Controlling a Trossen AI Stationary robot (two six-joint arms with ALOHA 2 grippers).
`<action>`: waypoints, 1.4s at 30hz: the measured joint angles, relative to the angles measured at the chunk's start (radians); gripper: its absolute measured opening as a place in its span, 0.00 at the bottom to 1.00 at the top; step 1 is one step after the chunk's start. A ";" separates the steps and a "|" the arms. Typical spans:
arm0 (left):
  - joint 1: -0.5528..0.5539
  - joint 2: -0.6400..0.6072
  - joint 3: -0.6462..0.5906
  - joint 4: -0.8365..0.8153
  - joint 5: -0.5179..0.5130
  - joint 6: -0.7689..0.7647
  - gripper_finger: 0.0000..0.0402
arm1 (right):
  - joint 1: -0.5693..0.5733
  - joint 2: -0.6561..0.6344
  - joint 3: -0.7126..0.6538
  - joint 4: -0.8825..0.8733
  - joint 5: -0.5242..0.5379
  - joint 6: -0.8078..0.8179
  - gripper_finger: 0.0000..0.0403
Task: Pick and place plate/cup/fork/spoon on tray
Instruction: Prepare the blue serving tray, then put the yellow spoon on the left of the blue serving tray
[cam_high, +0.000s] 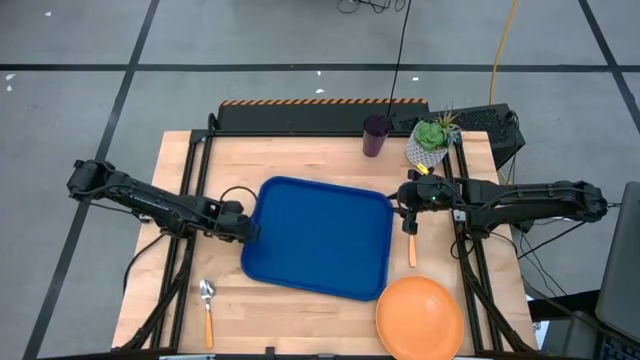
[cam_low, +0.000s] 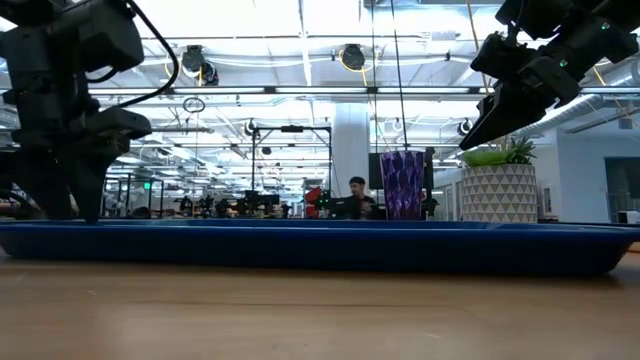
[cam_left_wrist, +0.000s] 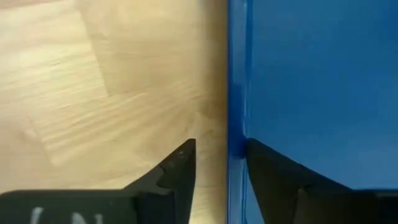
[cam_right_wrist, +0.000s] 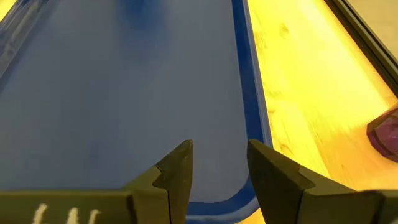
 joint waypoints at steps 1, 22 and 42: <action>0.000 0.000 0.000 -0.002 -0.007 -0.015 0.38 | 0.000 0.000 0.000 0.000 -0.001 0.000 0.36; 0.001 -0.016 0.156 0.798 -0.257 1.269 0.40 | 0.002 -0.042 0.000 0.176 -0.105 0.040 0.36; -0.104 0.591 0.782 0.344 -0.081 2.092 0.40 | 0.002 -0.225 0.001 0.706 -0.212 0.167 0.36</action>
